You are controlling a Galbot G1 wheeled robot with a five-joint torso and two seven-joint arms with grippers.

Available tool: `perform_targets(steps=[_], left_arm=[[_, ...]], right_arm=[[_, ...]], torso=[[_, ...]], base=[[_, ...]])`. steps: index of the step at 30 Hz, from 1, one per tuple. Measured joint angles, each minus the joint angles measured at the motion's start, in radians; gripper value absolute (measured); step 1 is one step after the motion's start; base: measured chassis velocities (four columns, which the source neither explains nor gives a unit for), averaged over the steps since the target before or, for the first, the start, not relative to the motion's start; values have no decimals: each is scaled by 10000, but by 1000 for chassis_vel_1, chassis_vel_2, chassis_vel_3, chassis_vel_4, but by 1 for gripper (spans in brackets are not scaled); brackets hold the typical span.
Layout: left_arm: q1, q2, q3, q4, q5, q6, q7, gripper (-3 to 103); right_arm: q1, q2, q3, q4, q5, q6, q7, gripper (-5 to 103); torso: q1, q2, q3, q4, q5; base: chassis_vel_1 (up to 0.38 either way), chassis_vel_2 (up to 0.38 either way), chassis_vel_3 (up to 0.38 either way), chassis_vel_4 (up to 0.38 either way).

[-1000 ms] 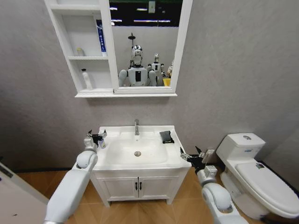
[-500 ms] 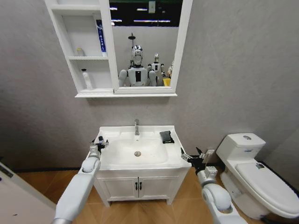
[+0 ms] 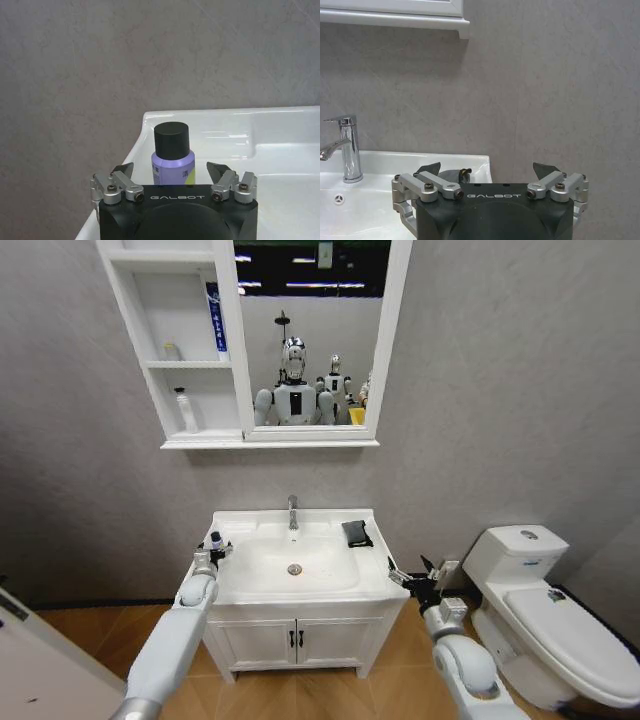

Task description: Move facial cleanser and shampoo from washbasin to cabinet, then wipe washbasin with towel.

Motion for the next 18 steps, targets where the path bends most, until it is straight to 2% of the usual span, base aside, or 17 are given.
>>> perform_targets(steps=[2,5,6,8,10,15,18], left_arm=[[-1,7,10,-21,-55,53,20,72],[-12,7,19,-27,-135,133,20,66],[-18,11,30,-43,-232,179,17,56],[-23,13,35,-56,-299,208,14,56],[-44,37,37,-79,-356,235,13,44],[-47,136,39,-260,-478,277,-26,43],[161,407,67,-1191,-817,560,-436,43]], right_arm=[[-19,6,5,45,1,0,0,100],[-37,3,18,74,3,4,0,100],[-41,-11,33,87,12,4,0,100],[-41,-23,48,100,21,6,0,100],[-40,-58,82,111,58,6,2,100],[-27,-82,83,127,70,6,6,100],[8,-74,46,133,60,-1,17,100]], torso=[[0,0,0,-1,0],[0,0,0,0,0],[0,0,0,0,0],[0,0,0,0,0],[0,0,0,0,-1],[0,0,0,0,-1],[1,0,0,-2,-4]], base=[[0,0,0,0],[0,0,0,0],[0,0,0,0],[0,0,0,0],[0,0,0,0],[0,0,0,0],[0,0,0,0]])
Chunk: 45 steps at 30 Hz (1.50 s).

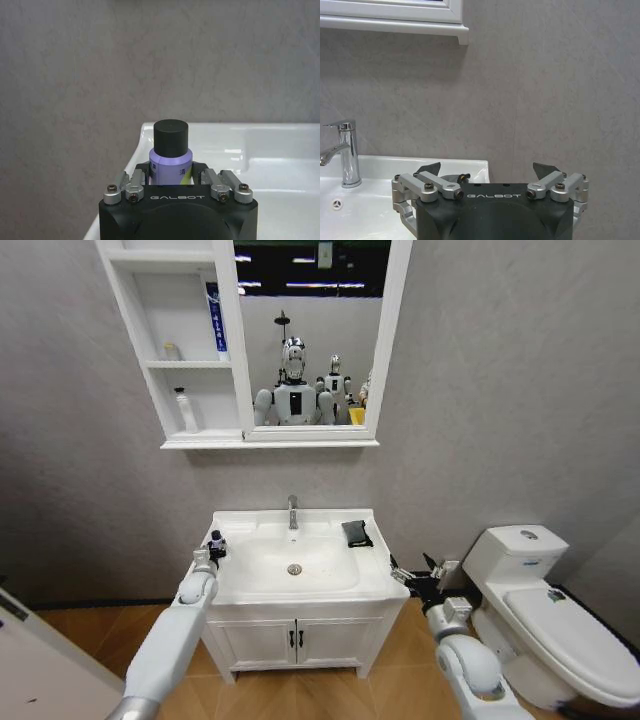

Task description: Move facial cleanser and shampoo from washbasin to cabinet, then wipe washbasin with towel.

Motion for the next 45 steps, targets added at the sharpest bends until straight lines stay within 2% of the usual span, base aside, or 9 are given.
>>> perform_targets(steps=[7,10,16,18,23,26,31,37,45], left_arm=[[876,1763,-90,-4625,-2482,1946,-1941,43],[853,3338,-389,-6949,-4505,3248,-3232,43],[-1091,4841,-71,-7973,-7301,3968,-4645,43],[-2668,4985,430,-7411,-8155,4184,-4911,43],[-5646,4738,1942,-5795,-8652,4399,-4839,43],[-7964,4046,3336,-3554,-8299,4444,-3927,43],[-9093,3536,3873,-1836,-7751,4564,-3044,43],[-10142,2553,4136,1024,-5929,4562,-1459,43],[-10542,1762,4200,2347,-5501,4554,-1148,43]], right_arm=[[57,-16,-82,-27,-38,-44,9,100],[65,22,-165,-56,-110,-56,5,100],[52,87,-243,-30,-163,-73,-4,100],[29,117,-261,-12,-198,-74,-6,100],[-26,191,-281,36,-312,-74,-8,100],[-144,244,-272,83,-379,-64,-7,100],[-113,162,-264,50,-341,-51,-6,100],[-83,30,-227,-84,-208,-14,-23,100],[76,-6,-387,-312,-198,-13,-44,100]], torso=[[-1,1,-2,3,6],[-2,1,-1,6,3],[-3,1,-2,6,3],[-3,1,-1,1,4],[0,0,1,1,5],[-1,0,1,-3,4],[1,0,1,-2,8],[0,0,1,1,5],[1,0,0,5,4]], base=[[0,0,0,0],[0,0,0,0],[0,0,0,0],[0,0,0,0],[0,0,0,0],[0,0,0,0],[0,0,0,0],[0,0,0,0],[0,0,0,0]])
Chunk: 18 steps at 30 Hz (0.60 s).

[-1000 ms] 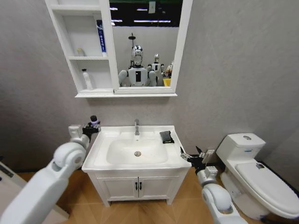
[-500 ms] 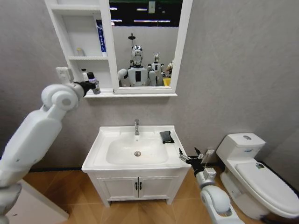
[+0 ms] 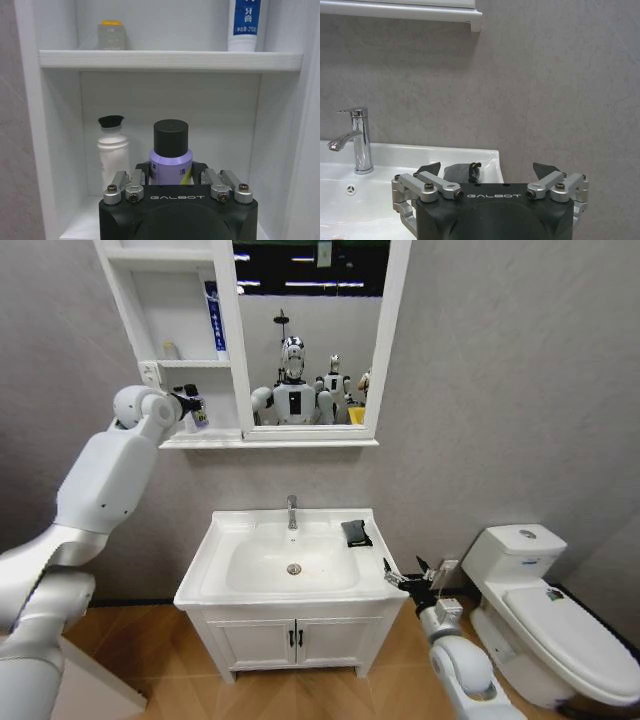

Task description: Move facial cleanser and shampoo from washbasin to cabinet, then wipe washbasin with towel.

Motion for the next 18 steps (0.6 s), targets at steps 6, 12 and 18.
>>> perform_targets(steps=[6,12,18], left_arm=[[-101,-525,29,407,113,0,-21,43],[-177,-776,27,954,615,-130,116,43],[-228,-889,-9,1104,847,-215,173,43]], right_arm=[[7,-78,148,-112,121,66,-5,100],[-86,-94,238,-168,199,189,-30,100],[-103,-129,265,-249,218,290,-63,100]], torso=[[-1,0,0,-5,3],[-1,0,0,-3,0],[-1,0,-1,-3,0]], base=[[0,0,0,0],[0,0,0,0],[0,0,0,0]])
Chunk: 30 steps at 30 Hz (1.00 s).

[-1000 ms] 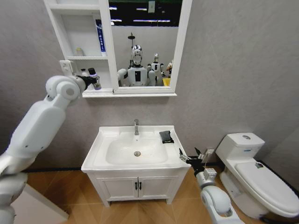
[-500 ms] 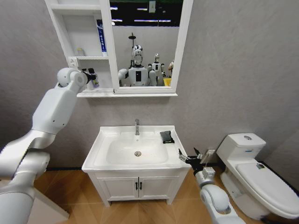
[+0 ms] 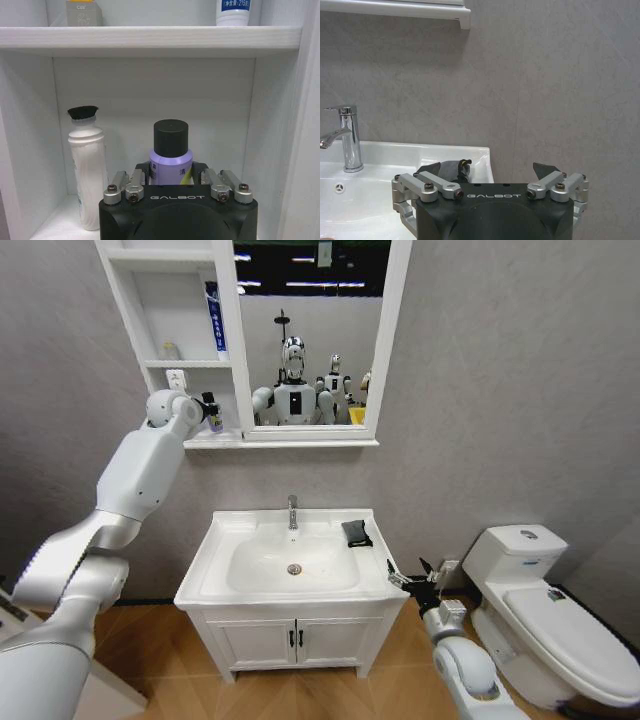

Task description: Move facial cleanser and shampoo from washbasin to cabinet, then wipe washbasin with towel.

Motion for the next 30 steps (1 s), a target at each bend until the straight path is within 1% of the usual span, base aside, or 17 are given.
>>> perform_targets(steps=[8,20,22,25,26,30], left_arm=[[-91,-266,-55,450,381,-206,129,43],[-82,-313,-41,563,415,-331,130,43],[-82,-323,-38,592,416,-356,121,41],[-84,-380,-38,764,464,-472,118,57],[-84,-380,-38,764,464,-472,118,57],[-85,-432,-84,851,576,-628,119,79]], right_arm=[[1,-140,48,13,143,32,-15,100],[36,-161,40,-48,140,58,-69,100],[36,-161,38,-55,133,63,-81,100],[15,-162,25,-97,120,117,-110,100],[15,-162,25,-97,120,117,-110,100],[21,-222,17,-108,135,139,-117,100]], torso=[[0,0,0,0,0],[0,0,0,1,-1],[0,1,0,1,0],[0,1,0,0,0],[0,1,0,0,0],[0,1,0,0,0]], base=[[0,0,0,0],[0,0,0,0],[0,0,0,0],[0,0,0,0],[0,0,0,0],[0,0,0,0]])
